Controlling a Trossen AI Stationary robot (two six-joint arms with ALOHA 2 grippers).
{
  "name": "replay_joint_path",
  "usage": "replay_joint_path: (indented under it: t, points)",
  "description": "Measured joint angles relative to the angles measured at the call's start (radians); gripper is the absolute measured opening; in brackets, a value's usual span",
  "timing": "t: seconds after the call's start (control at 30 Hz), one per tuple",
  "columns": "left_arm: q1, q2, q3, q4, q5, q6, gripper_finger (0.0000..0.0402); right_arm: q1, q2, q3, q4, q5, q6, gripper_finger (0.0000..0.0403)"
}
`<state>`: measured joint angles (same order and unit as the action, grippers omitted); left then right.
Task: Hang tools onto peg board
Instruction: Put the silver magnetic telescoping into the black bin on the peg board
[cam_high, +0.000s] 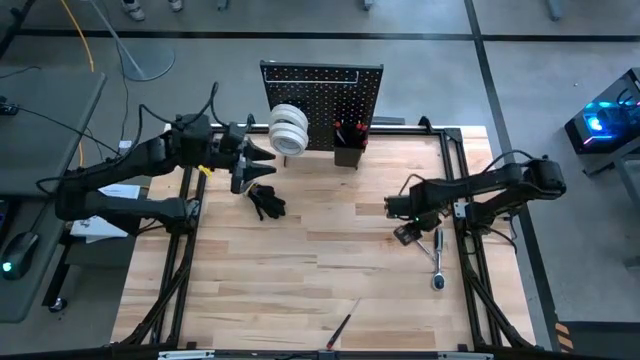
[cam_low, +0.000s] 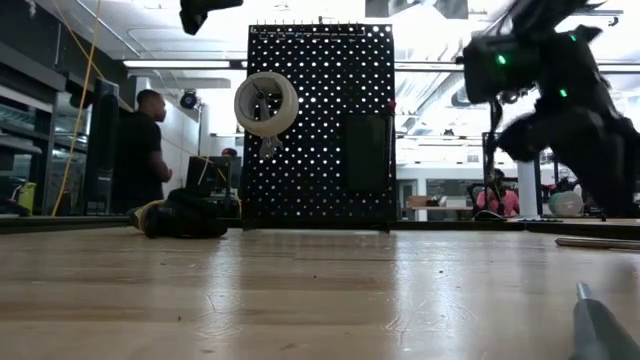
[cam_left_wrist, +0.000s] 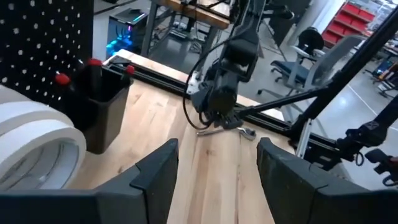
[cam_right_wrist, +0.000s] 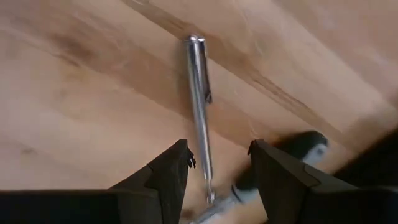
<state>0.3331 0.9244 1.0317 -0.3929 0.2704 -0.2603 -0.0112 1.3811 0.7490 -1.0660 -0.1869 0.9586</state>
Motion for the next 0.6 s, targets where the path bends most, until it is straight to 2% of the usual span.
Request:
replay_joint_path:
  t: [0.17, 0.37, 0.6]
  points:
    - [-0.043, 0.048, 0.0, 0.006, -0.019, -0.008, 0.02, 0.025, -0.001, -0.09, 0.154, -0.002, 0.041, 0.0167]
    - [-0.077, 0.097, 0.0, 0.037, -0.021, -0.027, 0.02, 0.034, 0.01, -0.09, 0.216, 0.095, 0.05, 0.0167]
    - [-0.107, 0.136, 0.0, 0.056, -0.021, -0.032, 0.02, 0.04, 0.167, -0.08, 0.222, 0.101, 0.017, 0.0167]
